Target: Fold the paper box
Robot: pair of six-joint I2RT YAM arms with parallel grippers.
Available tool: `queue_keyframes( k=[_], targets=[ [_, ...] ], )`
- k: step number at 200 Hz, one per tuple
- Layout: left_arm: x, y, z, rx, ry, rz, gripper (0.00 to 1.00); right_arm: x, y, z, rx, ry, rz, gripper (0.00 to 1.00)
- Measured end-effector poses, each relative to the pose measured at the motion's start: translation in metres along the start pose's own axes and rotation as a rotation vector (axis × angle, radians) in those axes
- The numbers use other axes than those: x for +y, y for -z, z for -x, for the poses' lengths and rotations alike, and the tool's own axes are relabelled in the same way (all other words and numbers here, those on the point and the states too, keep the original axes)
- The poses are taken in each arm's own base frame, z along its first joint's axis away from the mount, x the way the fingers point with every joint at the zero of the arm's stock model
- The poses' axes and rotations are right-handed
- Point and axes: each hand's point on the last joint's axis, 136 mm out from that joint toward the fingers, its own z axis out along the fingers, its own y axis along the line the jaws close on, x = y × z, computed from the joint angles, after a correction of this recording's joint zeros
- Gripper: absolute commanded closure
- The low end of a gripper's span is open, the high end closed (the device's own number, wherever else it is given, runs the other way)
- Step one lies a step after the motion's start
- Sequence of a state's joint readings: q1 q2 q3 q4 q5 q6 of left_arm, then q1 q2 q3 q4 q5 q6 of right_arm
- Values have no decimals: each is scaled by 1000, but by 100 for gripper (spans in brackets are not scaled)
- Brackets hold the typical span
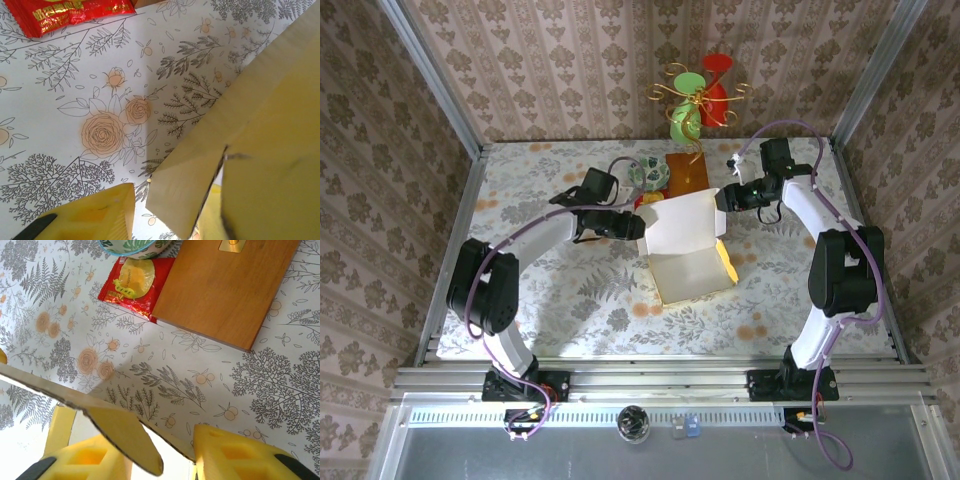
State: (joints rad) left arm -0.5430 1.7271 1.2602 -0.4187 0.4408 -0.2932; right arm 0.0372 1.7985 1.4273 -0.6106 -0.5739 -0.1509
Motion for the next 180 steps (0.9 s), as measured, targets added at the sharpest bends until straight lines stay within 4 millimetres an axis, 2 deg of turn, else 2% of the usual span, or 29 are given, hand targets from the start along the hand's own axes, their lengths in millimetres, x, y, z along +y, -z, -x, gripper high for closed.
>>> queue_keyframes(
  k=[57,110,151,180],
  targets=[
    [-1,-7,3,9,-6,-1,85,3,-1,0,3,8,3,74],
    [-2,-9,0,23,-22,37,94,10,-8,-3,27,37,-24,87],
    [1,-7,0,32,-29,99,94,18,-7,-4,33,75,-90,100],
    [4,-5,3,27,-33,154,86,22,-3,-7,20,86,-150,100]
  ],
)
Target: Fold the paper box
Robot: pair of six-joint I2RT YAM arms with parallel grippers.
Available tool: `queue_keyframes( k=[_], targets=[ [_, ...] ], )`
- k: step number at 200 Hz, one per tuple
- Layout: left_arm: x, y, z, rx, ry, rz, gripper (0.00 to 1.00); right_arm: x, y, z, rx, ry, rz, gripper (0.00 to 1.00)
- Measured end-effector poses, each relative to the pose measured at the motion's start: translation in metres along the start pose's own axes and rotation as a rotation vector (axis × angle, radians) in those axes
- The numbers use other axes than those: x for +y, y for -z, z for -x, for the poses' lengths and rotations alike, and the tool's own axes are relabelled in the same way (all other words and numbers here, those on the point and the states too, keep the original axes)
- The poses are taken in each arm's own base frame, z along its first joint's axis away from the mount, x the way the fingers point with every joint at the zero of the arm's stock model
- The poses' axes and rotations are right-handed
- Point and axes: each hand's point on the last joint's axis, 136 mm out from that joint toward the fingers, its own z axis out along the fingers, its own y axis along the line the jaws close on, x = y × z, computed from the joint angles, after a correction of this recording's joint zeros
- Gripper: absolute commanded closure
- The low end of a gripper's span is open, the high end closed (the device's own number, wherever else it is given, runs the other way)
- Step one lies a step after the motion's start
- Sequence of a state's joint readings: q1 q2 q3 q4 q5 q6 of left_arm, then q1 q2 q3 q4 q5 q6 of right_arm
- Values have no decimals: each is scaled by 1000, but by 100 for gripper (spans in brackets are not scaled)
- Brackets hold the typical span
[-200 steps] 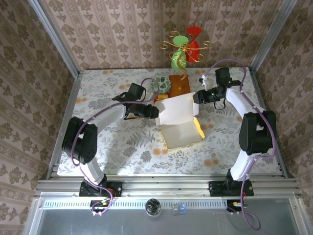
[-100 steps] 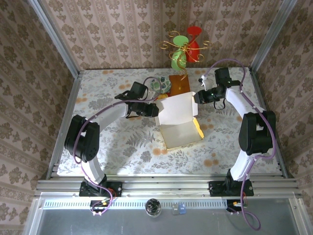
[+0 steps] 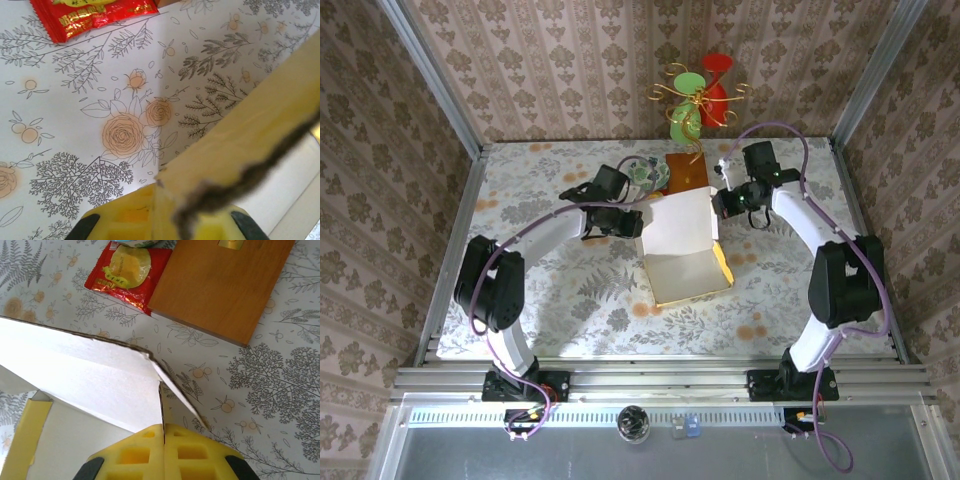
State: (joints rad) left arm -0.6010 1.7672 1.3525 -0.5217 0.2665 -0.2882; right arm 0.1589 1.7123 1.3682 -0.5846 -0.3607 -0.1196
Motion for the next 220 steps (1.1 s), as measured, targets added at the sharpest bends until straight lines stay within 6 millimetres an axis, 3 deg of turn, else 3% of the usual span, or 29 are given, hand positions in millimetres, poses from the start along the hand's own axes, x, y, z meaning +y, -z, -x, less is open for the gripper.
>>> queue_keyframes(
  k=[38,90,157,188,220],
  targets=[
    [3,5,8,-19,6,48,85,4,7,-4,-29,-10,-59,100],
    [4,7,12,-30,13,63,100,5,10,4,-66,-17,-92,100],
    [16,11,14,-38,27,133,100,19,2,8,-92,-33,-153,100],
    [26,16,24,-85,39,198,100,26,2,15,-160,-84,-193,100],
    [32,23,51,-198,45,210,100,26,4,27,-272,-167,-210,100]
  ],
)
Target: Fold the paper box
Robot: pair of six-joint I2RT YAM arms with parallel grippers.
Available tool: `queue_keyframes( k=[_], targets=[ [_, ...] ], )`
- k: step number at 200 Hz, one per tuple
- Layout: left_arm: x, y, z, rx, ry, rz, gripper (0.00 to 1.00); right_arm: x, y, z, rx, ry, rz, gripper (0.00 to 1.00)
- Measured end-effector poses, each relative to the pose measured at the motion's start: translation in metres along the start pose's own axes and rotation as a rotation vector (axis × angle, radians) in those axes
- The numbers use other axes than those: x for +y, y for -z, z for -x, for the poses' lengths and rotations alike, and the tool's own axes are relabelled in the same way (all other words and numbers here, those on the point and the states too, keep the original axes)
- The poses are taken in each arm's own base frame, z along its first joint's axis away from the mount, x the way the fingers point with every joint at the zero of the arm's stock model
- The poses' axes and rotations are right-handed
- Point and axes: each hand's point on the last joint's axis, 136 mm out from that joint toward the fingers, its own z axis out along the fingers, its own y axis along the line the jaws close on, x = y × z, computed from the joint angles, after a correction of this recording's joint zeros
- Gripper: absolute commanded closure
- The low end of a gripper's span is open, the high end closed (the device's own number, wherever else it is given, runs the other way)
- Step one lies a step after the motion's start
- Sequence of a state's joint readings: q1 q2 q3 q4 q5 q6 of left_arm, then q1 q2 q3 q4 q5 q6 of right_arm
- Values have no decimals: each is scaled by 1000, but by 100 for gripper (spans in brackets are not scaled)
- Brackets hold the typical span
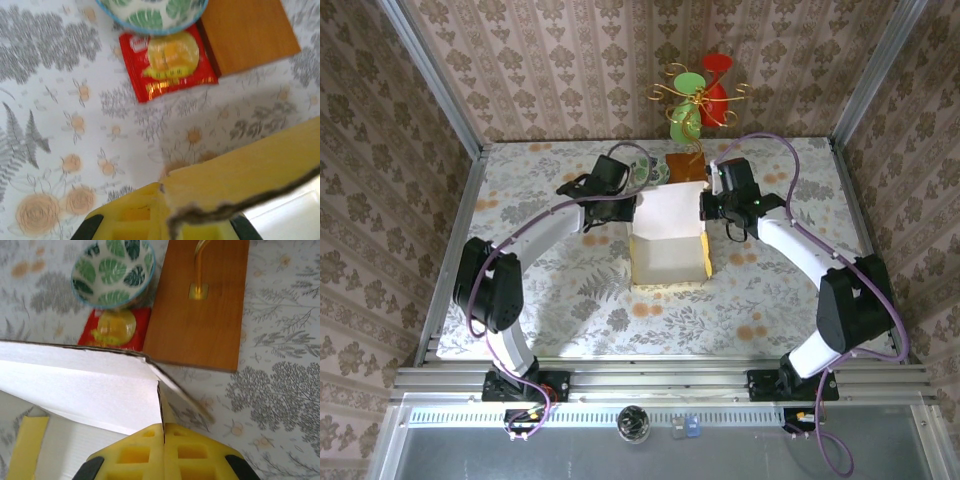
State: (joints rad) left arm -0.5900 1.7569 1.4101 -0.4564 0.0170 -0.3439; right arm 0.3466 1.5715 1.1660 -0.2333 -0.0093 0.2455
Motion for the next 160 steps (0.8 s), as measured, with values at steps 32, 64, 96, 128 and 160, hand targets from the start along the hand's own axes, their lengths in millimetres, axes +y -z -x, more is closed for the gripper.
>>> queue_keyframes(
  k=[32,64,96,128,160],
  targets=[
    [11,-4,16,-134,17,-2,100,9,-3,8,-106,-57,13,100],
    [19,-11,8,-211,28,-15,100,15,-8,-3,-155,-77,13,100],
    [20,-16,1,-270,31,-43,100,15,-11,-18,-179,-97,7,100],
    [18,-12,-1,-327,39,-77,100,17,-4,-22,-221,-110,9,100],
    [16,-7,-6,-369,43,-102,100,21,0,-28,-261,-102,5,100]
  ],
)
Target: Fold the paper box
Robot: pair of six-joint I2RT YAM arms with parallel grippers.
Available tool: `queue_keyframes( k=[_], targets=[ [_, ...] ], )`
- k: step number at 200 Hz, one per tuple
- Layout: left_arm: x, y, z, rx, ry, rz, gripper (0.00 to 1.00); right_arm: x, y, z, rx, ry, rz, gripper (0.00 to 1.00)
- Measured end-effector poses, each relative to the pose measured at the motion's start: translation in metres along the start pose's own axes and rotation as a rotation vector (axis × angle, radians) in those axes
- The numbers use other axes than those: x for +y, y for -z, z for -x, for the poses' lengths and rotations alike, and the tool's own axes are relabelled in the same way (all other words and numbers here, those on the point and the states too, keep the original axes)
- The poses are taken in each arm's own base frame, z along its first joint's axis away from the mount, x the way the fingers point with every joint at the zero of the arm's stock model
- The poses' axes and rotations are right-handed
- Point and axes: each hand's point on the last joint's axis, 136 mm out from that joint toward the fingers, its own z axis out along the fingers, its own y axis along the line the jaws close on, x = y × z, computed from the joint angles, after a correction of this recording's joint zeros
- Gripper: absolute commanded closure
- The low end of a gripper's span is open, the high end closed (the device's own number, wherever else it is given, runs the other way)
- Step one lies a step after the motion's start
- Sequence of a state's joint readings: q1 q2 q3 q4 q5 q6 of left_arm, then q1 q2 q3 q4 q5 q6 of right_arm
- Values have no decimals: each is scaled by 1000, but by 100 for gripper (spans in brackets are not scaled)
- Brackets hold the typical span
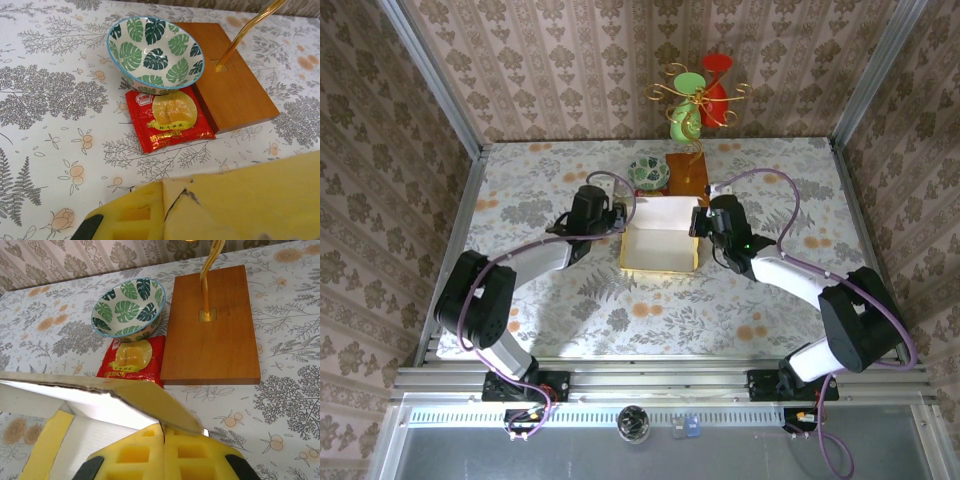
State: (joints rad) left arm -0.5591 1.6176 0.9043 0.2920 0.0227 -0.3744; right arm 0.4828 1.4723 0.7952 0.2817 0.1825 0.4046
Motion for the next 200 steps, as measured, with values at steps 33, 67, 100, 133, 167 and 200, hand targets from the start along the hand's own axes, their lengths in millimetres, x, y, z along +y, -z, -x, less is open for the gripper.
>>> queue_keyframes(
  k=[33,67,100,133,167,200],
  targets=[
    [0,3,-10,-17,8,-18,100,-1,3,-13,-5,11,-8,100],
    [-3,7,-15,-44,7,-35,100,0,6,-18,-20,20,-11,100],
    [-3,8,-19,-63,4,-42,100,0,8,-25,-16,37,-25,99],
    [-4,11,-28,-59,-1,-47,100,-1,14,-35,-2,50,-33,90],
    [-8,17,-32,-61,-6,-60,100,-3,21,-44,36,59,-40,78],
    [-15,21,-28,-73,-12,-76,100,-1,36,-49,98,18,-27,58]
  ],
)
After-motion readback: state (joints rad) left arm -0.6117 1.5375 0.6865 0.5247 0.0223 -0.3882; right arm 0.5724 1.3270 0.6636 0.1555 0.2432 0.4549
